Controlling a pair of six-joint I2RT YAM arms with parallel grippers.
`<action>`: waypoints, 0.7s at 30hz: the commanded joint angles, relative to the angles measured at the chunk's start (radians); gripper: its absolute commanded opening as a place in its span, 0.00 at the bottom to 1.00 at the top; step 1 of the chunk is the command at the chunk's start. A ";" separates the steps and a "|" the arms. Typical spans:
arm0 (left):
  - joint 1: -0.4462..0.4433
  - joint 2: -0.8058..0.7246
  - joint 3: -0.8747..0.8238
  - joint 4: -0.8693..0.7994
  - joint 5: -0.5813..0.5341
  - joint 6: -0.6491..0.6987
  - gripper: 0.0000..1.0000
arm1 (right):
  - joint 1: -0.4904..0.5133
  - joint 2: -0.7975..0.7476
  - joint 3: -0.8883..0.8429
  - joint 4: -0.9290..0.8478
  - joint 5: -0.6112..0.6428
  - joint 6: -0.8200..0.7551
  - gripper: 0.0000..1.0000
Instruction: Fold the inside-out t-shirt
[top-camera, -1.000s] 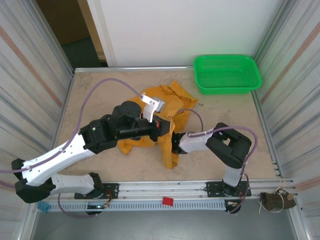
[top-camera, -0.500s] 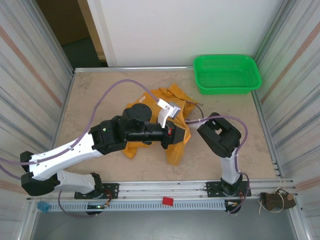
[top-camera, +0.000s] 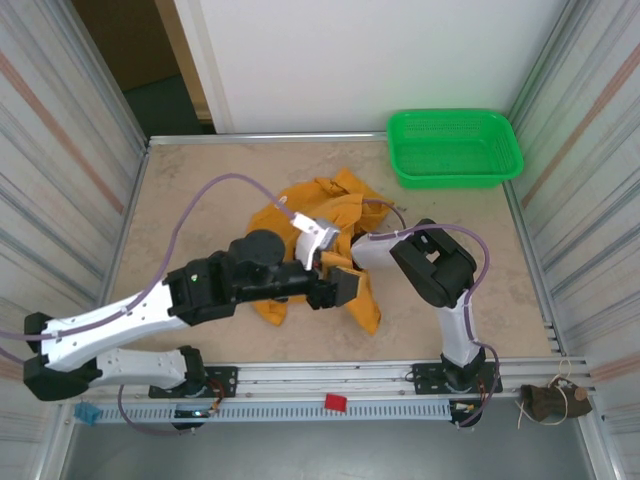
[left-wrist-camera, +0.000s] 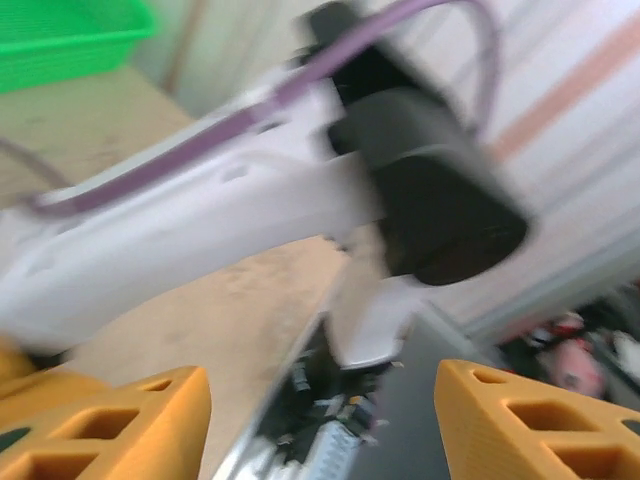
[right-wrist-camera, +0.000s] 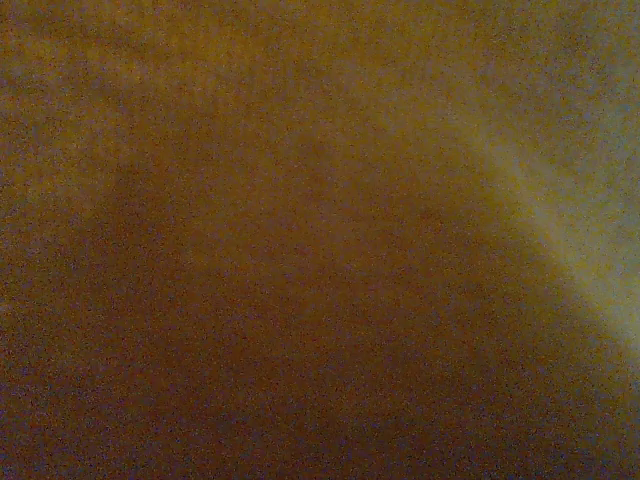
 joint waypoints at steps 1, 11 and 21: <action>0.009 -0.029 -0.140 0.017 -0.283 -0.048 0.64 | 0.013 -0.012 -0.046 -0.024 -0.014 0.018 0.44; 0.040 0.053 -0.346 0.004 -0.540 -0.258 0.76 | 0.038 -0.044 -0.076 -0.012 0.003 0.017 0.44; 0.052 0.215 -0.398 0.374 -0.346 -0.106 0.91 | 0.046 -0.042 -0.078 -0.018 0.006 0.019 0.44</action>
